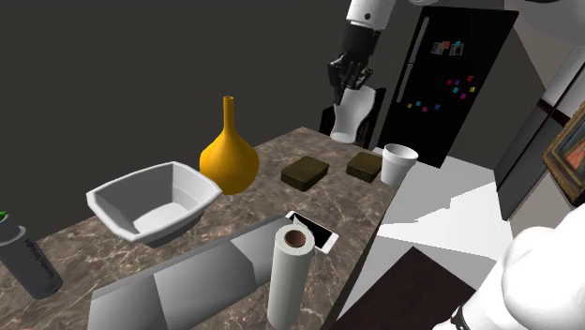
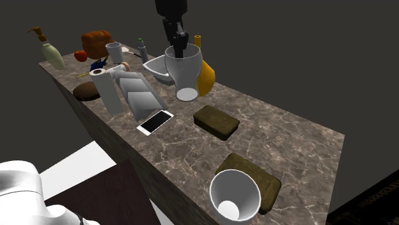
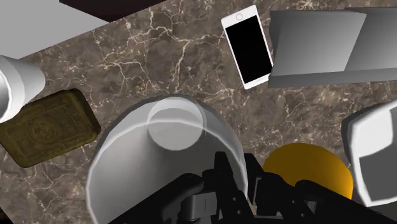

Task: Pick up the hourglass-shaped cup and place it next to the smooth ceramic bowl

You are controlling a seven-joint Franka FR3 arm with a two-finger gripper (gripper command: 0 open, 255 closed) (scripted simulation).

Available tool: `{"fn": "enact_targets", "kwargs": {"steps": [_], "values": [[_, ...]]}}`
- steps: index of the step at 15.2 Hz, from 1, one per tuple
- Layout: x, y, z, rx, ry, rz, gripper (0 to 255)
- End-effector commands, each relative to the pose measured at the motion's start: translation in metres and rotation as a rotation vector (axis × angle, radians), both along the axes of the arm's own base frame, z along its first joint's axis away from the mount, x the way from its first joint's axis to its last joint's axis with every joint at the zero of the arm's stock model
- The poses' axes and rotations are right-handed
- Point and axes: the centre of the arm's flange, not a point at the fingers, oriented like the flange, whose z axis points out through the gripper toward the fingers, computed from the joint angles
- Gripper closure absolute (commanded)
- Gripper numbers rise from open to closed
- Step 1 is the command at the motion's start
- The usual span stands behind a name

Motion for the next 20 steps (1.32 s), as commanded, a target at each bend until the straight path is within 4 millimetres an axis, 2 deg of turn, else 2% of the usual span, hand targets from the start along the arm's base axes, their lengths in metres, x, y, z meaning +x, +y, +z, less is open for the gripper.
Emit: {"fn": "enact_targets", "kwargs": {"steps": [1, 16, 20], "values": [[0.008, 0.027, 0.001, 0.001, 0.000, -0.001, 255], [0.058, 0.218, 0.002, 0.001, 0.000, -0.001, 255], [0.058, 0.218, -0.019, 0.001, 0.000, -0.001, 255]]}}
